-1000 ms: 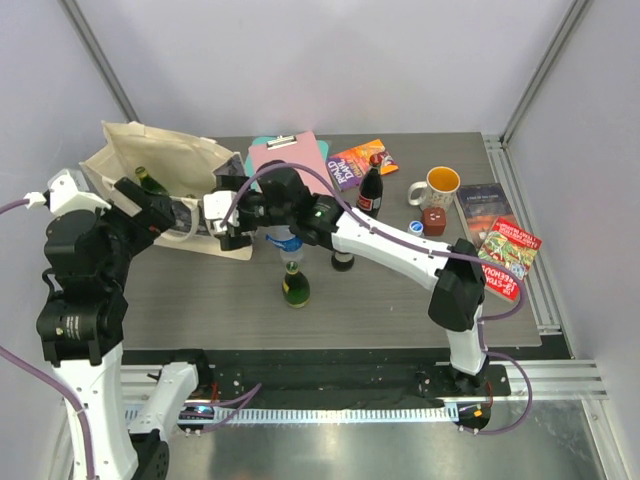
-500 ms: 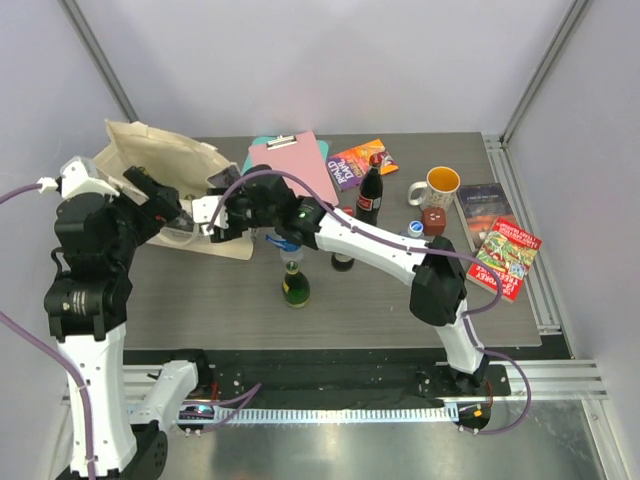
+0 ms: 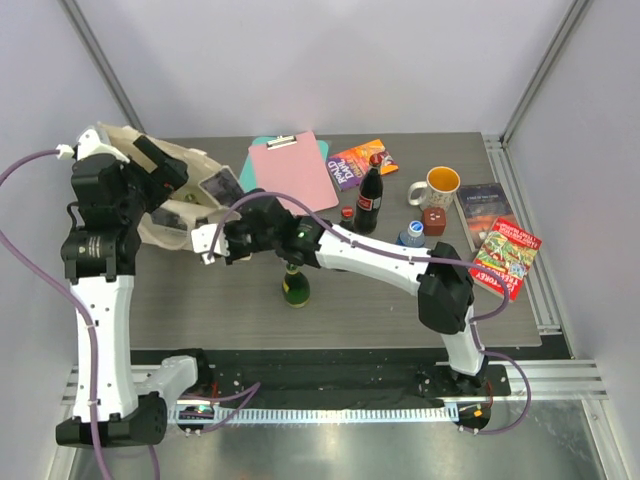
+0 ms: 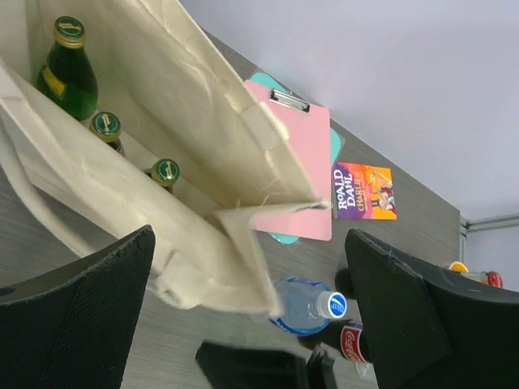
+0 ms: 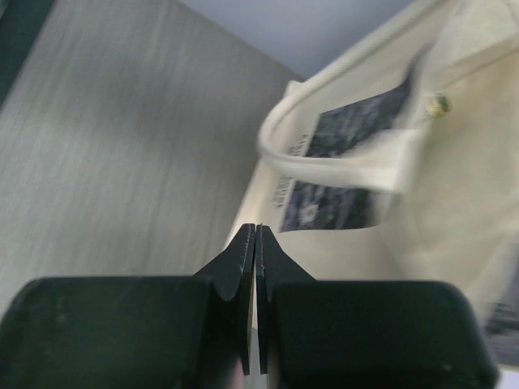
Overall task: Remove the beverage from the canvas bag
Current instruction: Take out the drink from the canvas bag.
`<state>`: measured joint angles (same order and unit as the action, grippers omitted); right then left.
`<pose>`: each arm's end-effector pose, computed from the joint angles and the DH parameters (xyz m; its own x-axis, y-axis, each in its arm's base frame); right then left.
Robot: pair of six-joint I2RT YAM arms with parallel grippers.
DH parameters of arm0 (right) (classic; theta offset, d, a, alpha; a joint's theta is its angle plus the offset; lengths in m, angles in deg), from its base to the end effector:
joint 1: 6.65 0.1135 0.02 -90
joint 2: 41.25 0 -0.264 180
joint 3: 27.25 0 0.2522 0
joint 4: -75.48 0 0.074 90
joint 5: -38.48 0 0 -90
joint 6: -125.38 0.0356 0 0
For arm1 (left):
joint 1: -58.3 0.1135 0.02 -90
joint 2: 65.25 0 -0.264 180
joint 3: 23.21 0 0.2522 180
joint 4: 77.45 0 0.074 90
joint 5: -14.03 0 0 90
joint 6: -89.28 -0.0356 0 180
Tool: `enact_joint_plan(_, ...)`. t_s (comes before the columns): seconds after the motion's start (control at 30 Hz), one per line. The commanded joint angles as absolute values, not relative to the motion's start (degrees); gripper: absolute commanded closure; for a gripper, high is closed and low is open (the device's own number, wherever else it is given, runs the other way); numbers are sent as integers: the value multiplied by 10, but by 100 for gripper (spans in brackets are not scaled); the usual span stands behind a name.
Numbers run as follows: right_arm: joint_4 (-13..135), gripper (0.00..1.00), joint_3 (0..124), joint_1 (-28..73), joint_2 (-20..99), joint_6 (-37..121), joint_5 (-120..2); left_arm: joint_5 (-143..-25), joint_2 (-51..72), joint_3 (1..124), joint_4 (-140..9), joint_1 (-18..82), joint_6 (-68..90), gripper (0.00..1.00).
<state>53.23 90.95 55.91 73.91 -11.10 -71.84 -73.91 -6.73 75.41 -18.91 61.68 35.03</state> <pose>0.2128 0.4366 0.3305 0.6087 -0.3034 -0.7331 -0.7871 -0.1146 -0.6061 0.1786 0.0118 0.4664 -0.2020 -0.5968 -0.7765 -0.2599 0.7971 -0.5450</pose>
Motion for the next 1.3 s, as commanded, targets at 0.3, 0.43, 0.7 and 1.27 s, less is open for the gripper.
enact_joint_plan(0.3,537,88,905,573,681,-64,-717,-796,-60,700,-263,680,332,1)
enact_joint_plan(0.43,539,66,950,554,685,-33,-721,-785,-73,716,-259,681,332,1)
enact_joint_plan(0.7,539,34,1018,529,727,-32,-715,-746,-109,723,-242,681,330,0)
enact_joint_plan(1.27,499,68,1081,528,805,-82,-697,-758,-113,721,-248,682,333,0)
